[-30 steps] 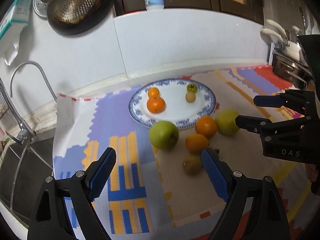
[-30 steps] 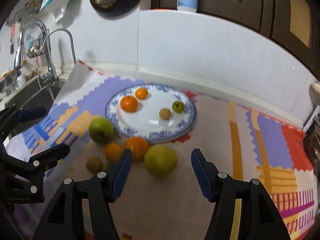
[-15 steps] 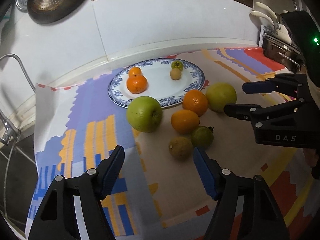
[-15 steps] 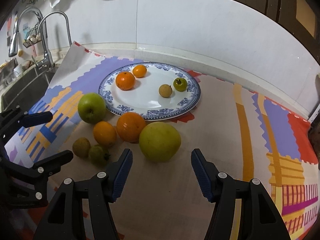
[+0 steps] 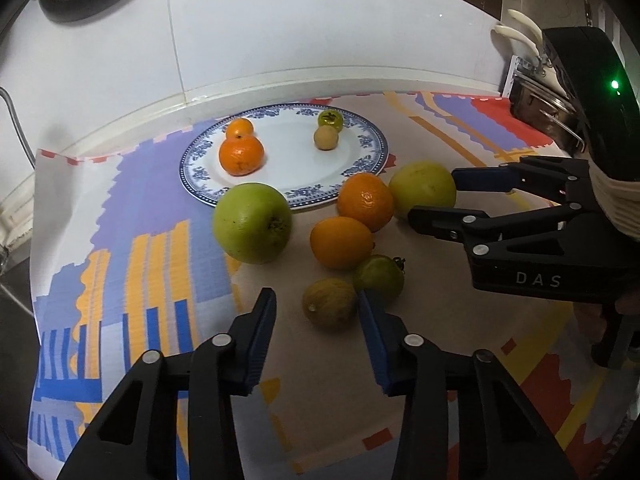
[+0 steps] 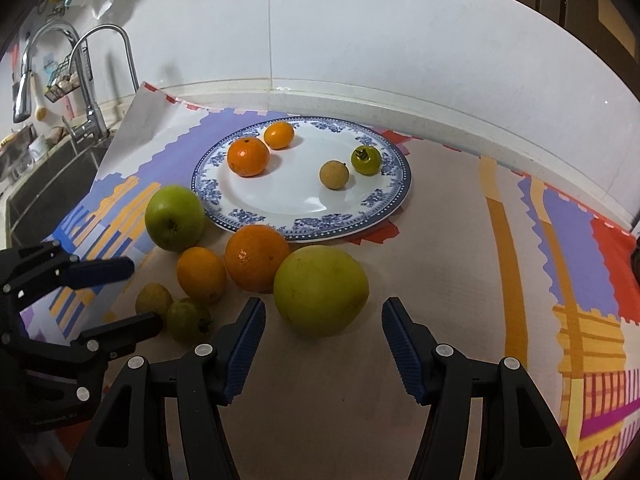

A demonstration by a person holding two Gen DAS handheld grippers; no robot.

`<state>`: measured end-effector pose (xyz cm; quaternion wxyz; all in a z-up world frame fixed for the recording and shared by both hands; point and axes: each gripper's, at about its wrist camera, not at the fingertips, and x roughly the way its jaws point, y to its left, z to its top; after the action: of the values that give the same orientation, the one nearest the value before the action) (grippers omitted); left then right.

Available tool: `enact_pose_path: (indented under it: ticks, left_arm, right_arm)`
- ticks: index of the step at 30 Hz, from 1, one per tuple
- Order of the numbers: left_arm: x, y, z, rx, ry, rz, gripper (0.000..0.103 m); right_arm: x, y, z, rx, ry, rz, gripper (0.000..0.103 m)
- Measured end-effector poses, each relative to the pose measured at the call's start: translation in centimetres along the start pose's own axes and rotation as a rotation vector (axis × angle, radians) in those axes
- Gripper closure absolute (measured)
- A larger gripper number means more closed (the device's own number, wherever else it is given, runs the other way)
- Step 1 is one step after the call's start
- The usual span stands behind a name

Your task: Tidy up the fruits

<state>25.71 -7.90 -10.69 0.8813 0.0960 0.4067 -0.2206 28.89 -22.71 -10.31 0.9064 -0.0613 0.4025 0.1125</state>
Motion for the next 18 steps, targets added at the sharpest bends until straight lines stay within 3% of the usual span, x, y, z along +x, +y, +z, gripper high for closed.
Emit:
enact_pose_path:
  ticks: [6,18]
  left_arm:
    - [0.32,0.05,0.13,-0.007,0.013,-0.028,0.073]
    - [-0.63,0.29,0.96,-0.012,0.004,-0.001,0.073]
  right_arm:
    - [0.50,0.05,0.22,-0.001,-0.002,0.002,0.042]
    - [0.82,0.08,0.36,-0.003,-0.002,-0.002,0.051]
